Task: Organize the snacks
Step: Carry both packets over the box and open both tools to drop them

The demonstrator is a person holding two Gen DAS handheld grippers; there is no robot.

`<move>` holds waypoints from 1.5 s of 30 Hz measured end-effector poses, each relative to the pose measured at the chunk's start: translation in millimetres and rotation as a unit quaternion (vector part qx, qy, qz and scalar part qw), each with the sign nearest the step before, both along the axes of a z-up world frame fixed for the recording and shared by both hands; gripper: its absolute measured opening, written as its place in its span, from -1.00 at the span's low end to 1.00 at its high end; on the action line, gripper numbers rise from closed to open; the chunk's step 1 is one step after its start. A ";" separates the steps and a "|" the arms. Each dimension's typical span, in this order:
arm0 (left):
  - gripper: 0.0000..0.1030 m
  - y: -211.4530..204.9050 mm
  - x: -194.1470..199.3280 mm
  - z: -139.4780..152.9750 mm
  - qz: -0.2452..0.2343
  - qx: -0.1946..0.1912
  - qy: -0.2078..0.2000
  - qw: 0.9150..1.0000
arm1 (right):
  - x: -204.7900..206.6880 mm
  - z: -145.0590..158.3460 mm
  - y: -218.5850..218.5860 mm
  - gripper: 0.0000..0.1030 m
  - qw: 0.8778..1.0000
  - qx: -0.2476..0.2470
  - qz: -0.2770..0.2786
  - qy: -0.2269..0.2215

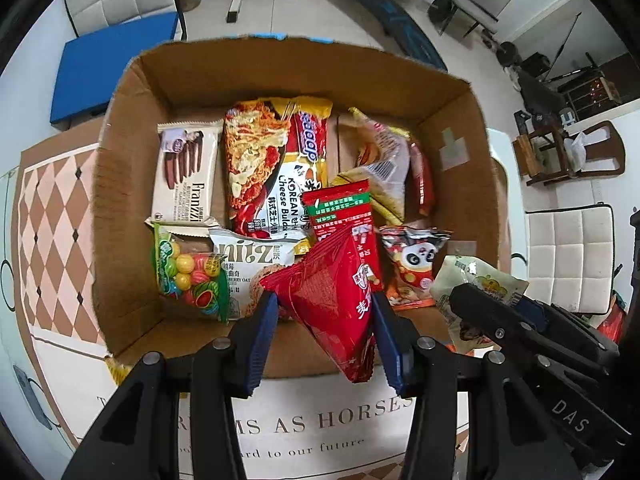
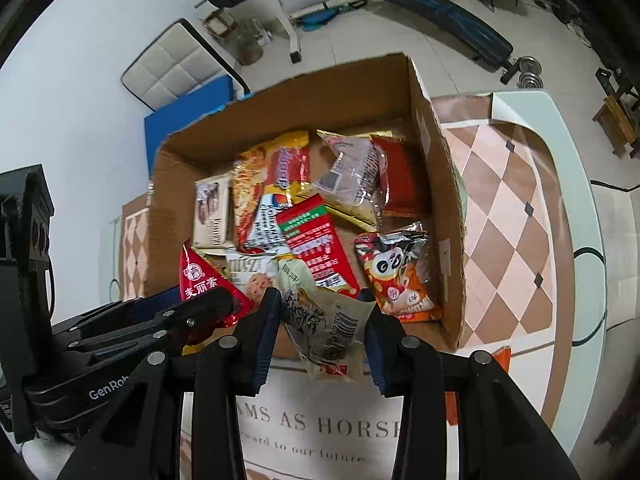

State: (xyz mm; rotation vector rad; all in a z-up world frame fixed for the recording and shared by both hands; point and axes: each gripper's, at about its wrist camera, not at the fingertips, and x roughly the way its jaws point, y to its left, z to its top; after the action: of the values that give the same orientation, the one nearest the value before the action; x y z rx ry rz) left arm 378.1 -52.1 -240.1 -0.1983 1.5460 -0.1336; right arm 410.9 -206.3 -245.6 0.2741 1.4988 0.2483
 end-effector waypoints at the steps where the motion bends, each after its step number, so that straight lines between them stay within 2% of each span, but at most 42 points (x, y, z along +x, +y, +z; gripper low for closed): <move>1: -0.14 0.1 0.8 -2.3 0.001 0.000 0.003 1.000 | 1.5 -4.8 0.2 -0.18 1.000 -0.002 0.000 0.004; 10: -0.11 0.1 6.7 -23.9 0.003 0.002 0.030 1.000 | 10.4 -32.0 -5.7 -0.16 1.000 -0.005 -0.011 0.027; 13: -0.04 2.5 7.2 -26.4 0.008 0.019 0.036 0.999 | 13.6 -36.8 -8.1 -0.15 0.999 0.001 -0.015 0.037; 14: 0.04 3.2 7.0 -26.8 0.009 0.022 0.038 0.999 | 14.8 -37.5 -9.0 -0.09 0.999 -0.001 -0.016 0.040; 15: 0.11 3.5 6.9 -27.0 0.009 0.023 0.041 0.999 | 15.6 -37.6 -9.2 0.17 0.999 -0.003 -0.015 0.042; 16: 0.30 4.4 6.8 -26.4 0.010 0.026 0.041 0.999 | 16.5 -37.4 -9.6 0.43 0.999 -0.002 -0.014 0.043; 17: 0.55 4.7 6.3 -24.9 0.008 0.031 0.039 0.999 | 17.0 -36.0 -10.6 0.52 0.999 -0.002 -0.016 0.042; 19: 0.72 6.5 5.3 -20.4 0.008 0.040 0.032 0.999 | 17.7 -32.3 -10.4 0.60 0.999 -0.015 -0.009 0.037; 22: 0.78 10.4 3.0 -11.9 0.007 0.054 0.018 0.998 | 17.3 -27.7 -11.1 0.75 0.999 -0.032 -0.004 0.032; 32: 0.79 14.8 -13.3 29.1 0.010 0.085 -0.046 0.995 | 5.1 -3.9 -12.2 0.86 0.996 -0.088 0.010 -0.010; 36: 0.79 12.8 -24.4 47.1 0.024 0.105 -0.082 0.991 | -5.7 11.3 -11.3 0.87 0.994 -0.104 0.016 -0.033; 45: 0.79 16.6 -68.8 93.4 0.048 0.119 -0.154 0.980 | -45.0 59.4 -9.2 0.88 0.989 -0.112 0.018 -0.092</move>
State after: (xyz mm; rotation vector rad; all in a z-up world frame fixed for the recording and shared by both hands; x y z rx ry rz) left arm 309.3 -35.5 -146.7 -0.0575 1.2293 0.0943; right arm 365.9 -215.5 -186.2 0.0416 1.3349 0.1289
